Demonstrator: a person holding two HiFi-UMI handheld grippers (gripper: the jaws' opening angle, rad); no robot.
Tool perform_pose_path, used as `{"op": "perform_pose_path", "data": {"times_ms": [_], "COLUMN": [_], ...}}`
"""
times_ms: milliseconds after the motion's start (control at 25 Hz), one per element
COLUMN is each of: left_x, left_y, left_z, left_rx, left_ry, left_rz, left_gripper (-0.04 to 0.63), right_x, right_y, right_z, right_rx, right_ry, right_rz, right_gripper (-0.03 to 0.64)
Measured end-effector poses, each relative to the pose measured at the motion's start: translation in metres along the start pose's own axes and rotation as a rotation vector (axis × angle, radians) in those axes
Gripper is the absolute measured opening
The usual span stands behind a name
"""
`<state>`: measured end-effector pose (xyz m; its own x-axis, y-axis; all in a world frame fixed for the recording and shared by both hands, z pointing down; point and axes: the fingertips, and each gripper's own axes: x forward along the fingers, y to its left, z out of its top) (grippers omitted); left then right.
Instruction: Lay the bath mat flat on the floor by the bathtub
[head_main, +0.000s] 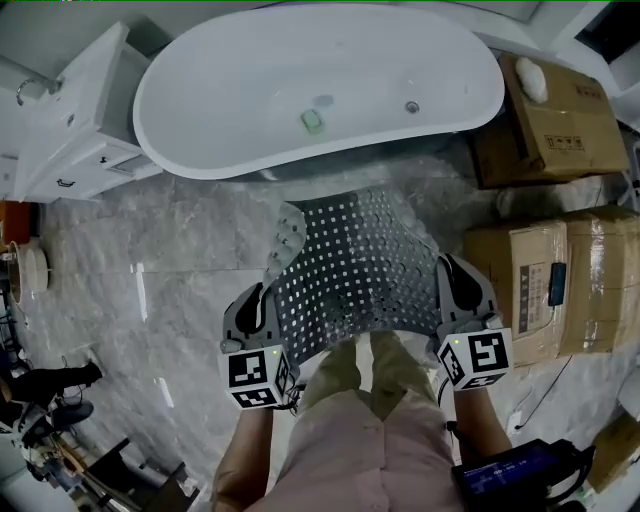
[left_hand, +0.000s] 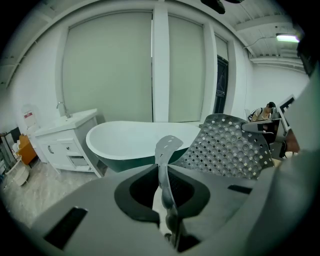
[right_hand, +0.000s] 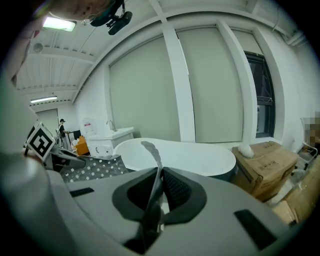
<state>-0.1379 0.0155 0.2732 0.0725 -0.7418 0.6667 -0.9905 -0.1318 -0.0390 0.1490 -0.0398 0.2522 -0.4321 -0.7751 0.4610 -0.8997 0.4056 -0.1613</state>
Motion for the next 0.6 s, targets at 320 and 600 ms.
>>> {"op": "perform_pose_path", "data": {"times_ms": [320, 600], "left_x": [0.020, 0.033], "left_y": [-0.002, 0.000], "left_z": [-0.017, -0.033], "left_rx": [-0.001, -0.009], "left_ry": [0.051, 0.072], "left_rz": [-0.008, -0.019], "left_gripper": [0.041, 0.041], "right_x": [0.012, 0.022], "right_y": [-0.007, -0.004], "right_z": [-0.024, -0.043], "right_rx": [0.017, 0.018], "right_ry": [0.047, 0.076], "right_rz": [-0.013, -0.020], "right_gripper": [0.031, 0.031]}}
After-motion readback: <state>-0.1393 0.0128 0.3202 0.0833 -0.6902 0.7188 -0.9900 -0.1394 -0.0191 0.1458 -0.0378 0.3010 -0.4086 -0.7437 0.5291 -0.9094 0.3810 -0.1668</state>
